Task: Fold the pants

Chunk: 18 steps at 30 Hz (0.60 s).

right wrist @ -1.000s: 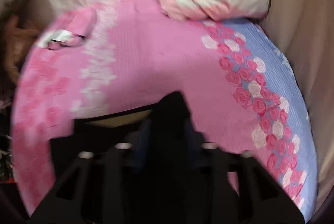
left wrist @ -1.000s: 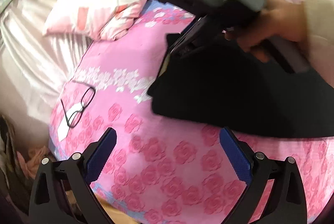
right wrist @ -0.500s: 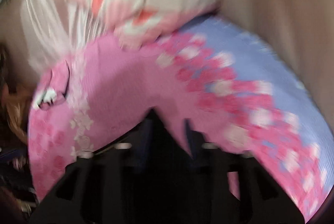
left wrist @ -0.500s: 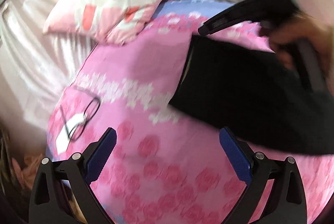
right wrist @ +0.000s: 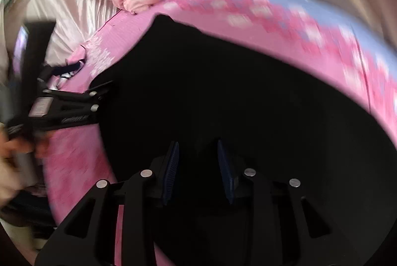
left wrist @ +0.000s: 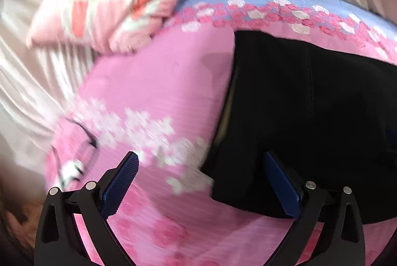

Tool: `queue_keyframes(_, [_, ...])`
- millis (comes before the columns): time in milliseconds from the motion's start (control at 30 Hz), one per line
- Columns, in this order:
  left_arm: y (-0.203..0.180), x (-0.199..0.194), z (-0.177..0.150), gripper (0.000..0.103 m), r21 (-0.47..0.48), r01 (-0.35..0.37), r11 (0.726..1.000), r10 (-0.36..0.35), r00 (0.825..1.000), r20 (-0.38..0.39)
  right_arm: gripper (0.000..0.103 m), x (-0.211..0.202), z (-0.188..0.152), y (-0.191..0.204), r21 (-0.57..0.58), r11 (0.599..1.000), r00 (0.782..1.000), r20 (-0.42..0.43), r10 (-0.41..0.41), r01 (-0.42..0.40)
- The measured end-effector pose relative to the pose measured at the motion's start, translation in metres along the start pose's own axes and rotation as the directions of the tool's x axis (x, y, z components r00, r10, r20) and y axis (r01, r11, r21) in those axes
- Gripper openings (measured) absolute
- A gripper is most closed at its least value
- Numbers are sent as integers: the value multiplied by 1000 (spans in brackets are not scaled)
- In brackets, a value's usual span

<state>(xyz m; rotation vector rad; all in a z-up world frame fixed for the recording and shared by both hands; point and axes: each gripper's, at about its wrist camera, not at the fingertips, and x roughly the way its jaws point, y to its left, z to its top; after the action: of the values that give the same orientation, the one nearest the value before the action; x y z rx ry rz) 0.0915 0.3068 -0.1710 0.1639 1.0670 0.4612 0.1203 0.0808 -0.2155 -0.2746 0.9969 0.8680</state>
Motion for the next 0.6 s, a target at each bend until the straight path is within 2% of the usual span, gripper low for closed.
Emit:
queue_keyframes(33, [2,-1,2,98,9,-30,1000,30,1000,10,32,11,14,8,-7,1000,1000,10,-14,14])
queue_keyframes(133, [17,1,3,98,-13,-45,999,45,999,5,32,34,50,27,-37,999,999,17,-31,32])
queue_keyframes(200, [31,8,3,98,-39,-25,999,25,1000,-8,32,41,63,36,-86,995,999,4,-49,49])
queue_keyframes(267, [37,13,3,98,-56,34,998,-35,999,-16,29,24,63,26,-46,999,1000,5,-11,11])
queue_keyframes(333, [41,9,5,98,-62,96,993,-97,995,-7,31,-12,49,14,22,1000,996,87,-24,22])
queue_keyframes(367, [40,5,5,98,-59,104,993,-104,995,2,31,-21,41,11,43,999,995,92,-31,27])
queue_keyframes(500, [32,-15,7,98,-18,92,996,-90,994,57,32,-46,-9,-7,116,992,998,37,-56,51])
queue_keyframes(567, [23,-16,9,98,0,90,996,-90,995,52,30,-59,-28,-16,139,988,996,32,-79,74])
queue_keyframes(600, [17,-12,10,98,25,64,998,-65,997,40,30,-67,-37,-27,165,981,994,31,-105,98])
